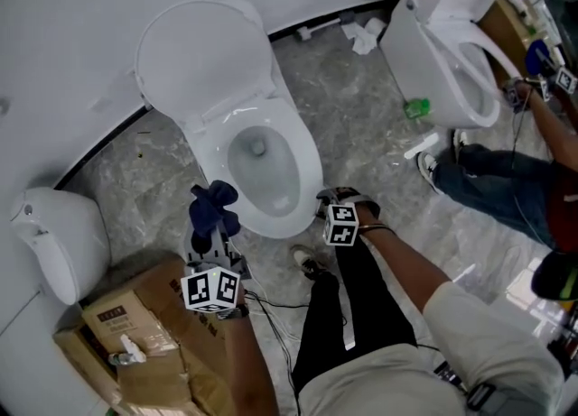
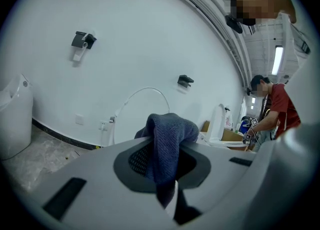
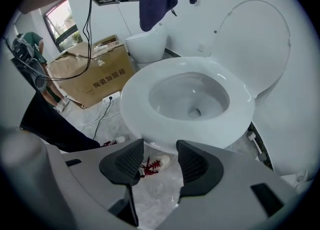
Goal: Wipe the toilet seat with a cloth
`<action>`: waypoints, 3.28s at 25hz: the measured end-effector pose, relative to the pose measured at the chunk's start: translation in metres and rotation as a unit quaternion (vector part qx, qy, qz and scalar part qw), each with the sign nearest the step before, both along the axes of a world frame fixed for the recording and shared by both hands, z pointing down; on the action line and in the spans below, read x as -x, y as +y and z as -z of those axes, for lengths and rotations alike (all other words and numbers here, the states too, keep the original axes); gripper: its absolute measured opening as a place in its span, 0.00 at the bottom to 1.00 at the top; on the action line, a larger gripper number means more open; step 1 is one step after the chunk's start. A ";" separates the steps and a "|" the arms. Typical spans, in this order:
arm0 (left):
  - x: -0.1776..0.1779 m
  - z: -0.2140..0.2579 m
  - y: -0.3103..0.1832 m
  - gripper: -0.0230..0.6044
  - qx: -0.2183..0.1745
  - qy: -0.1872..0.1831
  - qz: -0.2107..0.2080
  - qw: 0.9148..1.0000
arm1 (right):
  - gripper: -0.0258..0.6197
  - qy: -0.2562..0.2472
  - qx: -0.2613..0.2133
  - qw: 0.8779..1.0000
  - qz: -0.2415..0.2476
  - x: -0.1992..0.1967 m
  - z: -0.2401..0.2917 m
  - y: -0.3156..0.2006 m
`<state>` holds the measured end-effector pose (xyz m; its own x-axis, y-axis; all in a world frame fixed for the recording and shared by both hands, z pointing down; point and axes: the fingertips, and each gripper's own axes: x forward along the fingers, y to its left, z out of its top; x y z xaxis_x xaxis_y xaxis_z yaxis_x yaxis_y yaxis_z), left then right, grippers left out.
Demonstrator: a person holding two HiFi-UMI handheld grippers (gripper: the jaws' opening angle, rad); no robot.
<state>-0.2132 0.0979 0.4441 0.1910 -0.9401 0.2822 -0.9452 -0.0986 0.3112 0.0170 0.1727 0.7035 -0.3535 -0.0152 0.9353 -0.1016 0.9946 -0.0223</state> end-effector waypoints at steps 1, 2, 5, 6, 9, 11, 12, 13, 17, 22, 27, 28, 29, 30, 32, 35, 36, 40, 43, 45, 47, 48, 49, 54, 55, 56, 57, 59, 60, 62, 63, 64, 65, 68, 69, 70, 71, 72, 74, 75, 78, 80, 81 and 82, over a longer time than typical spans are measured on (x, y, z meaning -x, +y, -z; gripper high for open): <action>0.000 -0.004 -0.005 0.10 -0.001 -0.003 0.001 1.000 | 0.40 0.001 0.005 1.000 0.003 0.000 -0.004 0.000; -0.001 -0.008 -0.009 0.10 -0.001 -0.006 0.000 1.000 | 0.40 0.003 0.010 1.000 0.007 -0.001 -0.007 0.002; -0.003 -0.015 -0.023 0.10 0.004 -0.011 -0.001 1.000 | 0.39 0.008 0.027 0.999 0.016 -0.002 -0.016 0.004; -0.004 -0.017 -0.028 0.10 0.006 -0.012 -0.002 1.000 | 0.39 0.009 0.031 0.999 0.017 -0.002 -0.019 0.004; -0.006 -0.028 -0.040 0.10 0.012 -0.018 -0.004 1.000 | 0.39 0.009 0.040 0.999 0.015 -0.003 -0.031 0.005; -0.006 -0.037 -0.046 0.10 0.016 -0.021 -0.004 1.000 | 0.39 0.005 0.043 0.999 0.011 -0.005 -0.037 0.007; -0.006 -0.041 -0.048 0.10 0.019 -0.023 -0.004 1.000 | 0.39 0.001 0.042 0.999 0.008 -0.005 -0.038 0.007; -0.006 -0.044 -0.053 0.10 0.023 -0.026 -0.005 0.999 | 0.38 -0.005 0.041 0.999 0.006 -0.005 -0.038 0.005; -0.005 -0.060 -0.067 0.10 0.028 -0.034 -0.008 0.999 | 0.37 -0.018 0.055 0.998 0.003 -0.008 -0.041 0.006; -0.004 -0.086 -0.088 0.10 0.037 -0.043 -0.010 0.998 | 0.37 -0.084 0.102 0.990 -0.057 0.004 -0.019 -0.006; 0.002 -0.120 -0.115 0.10 0.043 -0.046 0.000 0.998 | 0.14 -0.214 0.064 0.958 -0.181 0.024 0.033 -0.078; 0.004 -0.128 -0.122 0.10 0.044 -0.045 0.002 0.998 | 0.13 -0.237 0.056 0.948 -0.207 0.026 0.043 -0.095; 0.006 -0.136 -0.129 0.10 0.045 -0.043 0.005 0.998 | 0.12 -0.257 0.048 0.938 -0.228 0.028 0.053 -0.111; 0.008 -0.145 -0.135 0.10 0.047 -0.041 0.009 0.998 | 0.12 -0.274 0.041 0.929 -0.246 0.029 0.062 -0.126; 0.013 -0.158 -0.145 0.10 0.051 -0.036 0.021 0.998 | 0.11 -0.299 0.029 0.914 -0.274 0.028 0.079 -0.152; 0.018 -0.175 -0.158 0.10 0.050 -0.023 0.044 0.998 | 0.10 -0.324 0.018 0.897 -0.302 0.025 0.094 -0.185; 0.017 -0.181 -0.161 0.10 0.051 -0.019 0.049 0.997 | 0.10 -0.329 0.017 0.892 -0.309 0.023 0.098 -0.194; 0.012 -0.198 -0.178 0.10 0.050 -0.026 0.053 0.997 | 0.10 -0.345 0.010 0.883 -0.320 0.016 0.109 -0.220; 0.010 -0.208 -0.192 0.10 0.045 -0.029 0.047 0.997 | 0.10 -0.348 0.005 0.884 -0.313 0.013 0.114 -0.229; 0.006 -0.216 -0.202 0.10 0.045 -0.025 0.038 0.998 | 0.10 -0.351 -0.003 0.884 -0.310 0.008 0.117 -0.234; 0.000 -0.226 -0.212 0.10 0.046 -0.026 0.029 0.998 | 0.10 -0.356 -0.012 0.881 -0.312 0.003 0.121 -0.240; -0.004 -0.231 -0.217 0.10 0.047 -0.025 0.026 0.998 | 0.10 -0.357 -0.014 0.880 -0.314 0.000 0.122 -0.241; -0.008 -0.235 -0.222 0.10 0.047 -0.024 0.024 0.998 | 0.10 -0.358 -0.015 0.879 -0.316 -0.003 0.124 -0.243; -0.030 -0.245 -0.241 0.10 0.038 -0.006 0.028 0.999 | 0.10 -0.356 -0.024 0.875 -0.327 -0.021 0.126 -0.247; -0.033 -0.246 -0.242 0.10 0.036 -0.002 0.032 0.999 | 0.10 -0.356 -0.027 0.874 -0.330 -0.024 0.125 -0.247; -0.035 -0.246 -0.244 0.10 0.033 0.002 0.036 0.999 | 0.10 -0.355 -0.029 0.873 -0.333 -0.027 0.124 -0.247; -0.037 -0.246 -0.246 0.10 0.030 0.007 0.040 0.999 | 0.10 -0.354 -0.030 0.872 -0.336 -0.030 0.124 -0.247; -0.042 -0.245 -0.248 0.10 0.023 0.019 0.042 0.999 | 0.10 -0.354 -0.029 0.871 -0.340 -0.034 0.123 -0.247; -0.047 -0.244 -0.249 0.10 0.021 0.024 0.038 0.999 | 0.10 -0.353 -0.028 0.870 -0.341 -0.036 0.123 -0.246; -0.060 -0.245 -0.253 0.10 0.017 0.032 0.021 0.999 | 0.10 -0.351 -0.028 0.871 -0.343 -0.039 0.121 -0.247; -0.067 -0.245 -0.255 0.10 0.015 0.035 0.013 0.999 | 0.10 -0.350 -0.029 0.871 -0.344 -0.040 0.120 -0.247; -0.073 -0.246 -0.257 0.10 0.015 0.040 0.008 0.999 | 0.10 -0.350 -0.029 0.871 -0.344 -0.041 0.119 -0.247; -0.078 -0.246 -0.257 0.10 0.015 0.047 0.005 0.999 | 0.10 -0.349 -0.029 0.871 -0.345 -0.041 0.119 -0.246; -0.092 -0.247 -0.258 0.10 0.013 0.071 -0.003 0.997 | 0.10 -0.349 -0.029 0.870 -0.348 -0.043 0.120 -0.243; -0.099 -0.247 -0.258 0.10 0.013 0.075 -0.010 0.997 | 0.10 -0.349 -0.031 0.869 -0.349 -0.045 0.120 -0.243; -0.105 -0.248 -0.258 0.10 0.012 0.077 -0.017 0.997 | 0.10 -0.349 -0.033 0.869 -0.349 -0.046 0.121 -0.243; -0.111 -0.248 -0.258 0.10 0.012 0.080 -0.023 0.996 | 0.10 -0.350 -0.035 0.869 -0.349 -0.047 0.121 -0.242; -0.116 -0.248 -0.257 0.10 0.013 0.084 -0.029 0.996 | 0.10 -0.349 -0.036 0.868 -0.350 -0.049 0.121 -0.240; -0.129 -0.248 -0.254 0.10 0.015 0.088 -0.048 0.995 | 0.10 -0.347 -0.037 0.868 -0.352 -0.051 0.121 -0.237; -0.137 -0.249 -0.252 0.10 0.016 0.087 -0.061 0.994 | 0.10 -0.346 -0.038 0.868 -0.353 -0.052 0.122 -0.235; -0.160 -0.250 -0.245 0.10 0.020 0.084 -0.102 0.991 | 0.10 -0.345 -0.043 0.869 -0.353 -0.053 0.122 -0.230; -0.175 -0.251 -0.238 0.10 0.023 0.081 -0.132 0.988 | 0.10 -0.344 -0.046 0.869 -0.352 -0.053 0.123 -0.226; -0.183 -0.251 -0.234 0.10 0.025 0.080 -0.148 0.985 | 0.10 -0.343 -0.047 0.869 -0.354 -0.054 0.124 -0.224; -0.190 -0.251 -0.229 0.10 0.027 0.080 -0.163 0.983 | 0.10 -0.342 -0.049 0.868 -0.356 -0.055 0.126 -0.222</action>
